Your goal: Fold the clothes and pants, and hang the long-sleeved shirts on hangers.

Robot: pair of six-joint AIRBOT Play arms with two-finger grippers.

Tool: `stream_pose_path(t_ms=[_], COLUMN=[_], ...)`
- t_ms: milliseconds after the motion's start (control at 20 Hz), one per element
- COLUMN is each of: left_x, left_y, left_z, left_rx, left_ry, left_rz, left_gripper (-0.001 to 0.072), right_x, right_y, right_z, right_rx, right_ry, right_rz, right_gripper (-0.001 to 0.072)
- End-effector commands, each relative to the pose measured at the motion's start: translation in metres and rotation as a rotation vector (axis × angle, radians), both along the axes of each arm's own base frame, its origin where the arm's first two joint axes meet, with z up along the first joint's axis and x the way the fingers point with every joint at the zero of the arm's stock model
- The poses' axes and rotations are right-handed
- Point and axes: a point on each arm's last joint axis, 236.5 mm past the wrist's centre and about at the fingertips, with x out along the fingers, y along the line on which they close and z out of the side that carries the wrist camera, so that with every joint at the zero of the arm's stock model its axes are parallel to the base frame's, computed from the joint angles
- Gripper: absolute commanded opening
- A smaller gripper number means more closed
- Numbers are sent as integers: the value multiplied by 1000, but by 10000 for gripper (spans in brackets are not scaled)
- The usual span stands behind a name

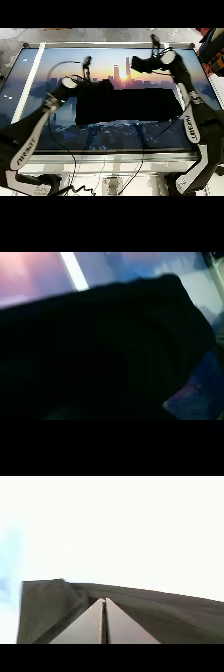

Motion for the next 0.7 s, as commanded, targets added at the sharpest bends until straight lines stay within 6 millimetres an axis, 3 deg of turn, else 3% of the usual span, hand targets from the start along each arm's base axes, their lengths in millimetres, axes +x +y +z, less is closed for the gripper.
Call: stream_pose_path(t_ms=[0, 100, 150, 300, 500, 650], left_x=[-12, -8, -3, 8, -1, -20], left_y=[-33, -16, 3, 87, 225, 285], left_z=[-14, -7, -4, -7, -51, -97], left_rx=[9, 24, 55, 162, 271, 255], left_ry=[-6, -15, -27, 15, 254, 377], left_rz=[-18, -24, -28, -16, 95, 210], left_gripper=[695, 704, 705, 695, 695, 694], right_x=[-10, -12, -13, -16, -18, -19], right_y=[-52, -58, -60, -64, -64, -63], right_z=[-6, -9, -11, -15, -17, -17], right_rx=[-62, -85, -96, -125, -127, -126], right_ry=[65, 76, 80, 94, 103, 106], right_rz=[-31, -32, -31, -25, -20, -17], right_gripper=[25, 25, 25, 25, 25, 25])
